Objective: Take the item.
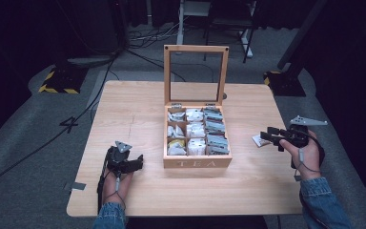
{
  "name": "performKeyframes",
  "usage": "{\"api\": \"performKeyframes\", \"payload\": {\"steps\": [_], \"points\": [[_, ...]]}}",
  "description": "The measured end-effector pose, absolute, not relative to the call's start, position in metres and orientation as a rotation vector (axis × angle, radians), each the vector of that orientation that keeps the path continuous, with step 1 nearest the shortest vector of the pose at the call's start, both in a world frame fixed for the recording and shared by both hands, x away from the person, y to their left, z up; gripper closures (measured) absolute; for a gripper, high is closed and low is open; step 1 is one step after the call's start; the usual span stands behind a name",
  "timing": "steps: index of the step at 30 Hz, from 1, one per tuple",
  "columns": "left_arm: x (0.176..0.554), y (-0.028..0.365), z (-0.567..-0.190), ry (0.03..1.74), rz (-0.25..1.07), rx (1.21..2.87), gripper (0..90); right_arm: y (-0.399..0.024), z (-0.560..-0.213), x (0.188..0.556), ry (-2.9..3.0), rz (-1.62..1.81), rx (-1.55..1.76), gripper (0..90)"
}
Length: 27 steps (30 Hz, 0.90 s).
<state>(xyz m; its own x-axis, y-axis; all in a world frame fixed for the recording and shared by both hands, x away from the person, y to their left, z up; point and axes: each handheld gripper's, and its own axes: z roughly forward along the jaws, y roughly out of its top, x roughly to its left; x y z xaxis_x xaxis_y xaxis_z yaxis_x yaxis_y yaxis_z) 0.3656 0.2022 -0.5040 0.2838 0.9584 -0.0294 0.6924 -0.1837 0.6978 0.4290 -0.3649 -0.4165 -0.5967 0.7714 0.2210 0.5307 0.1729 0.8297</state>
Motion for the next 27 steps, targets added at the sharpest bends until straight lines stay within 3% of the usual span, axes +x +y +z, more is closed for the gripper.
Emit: {"api": "performKeyframes", "payload": {"steps": [11,27], "points": [[0.366,0.202,-0.504,1.475,0.567,1.951,20.2,-0.344,-0.402,0.390,2.256,1.413,1.082,47.5],[0.367,0.202,-0.504,1.477,0.572,1.950,20.2,-0.314,-0.437,0.369,2.411,1.307,0.976,47.8]]}}
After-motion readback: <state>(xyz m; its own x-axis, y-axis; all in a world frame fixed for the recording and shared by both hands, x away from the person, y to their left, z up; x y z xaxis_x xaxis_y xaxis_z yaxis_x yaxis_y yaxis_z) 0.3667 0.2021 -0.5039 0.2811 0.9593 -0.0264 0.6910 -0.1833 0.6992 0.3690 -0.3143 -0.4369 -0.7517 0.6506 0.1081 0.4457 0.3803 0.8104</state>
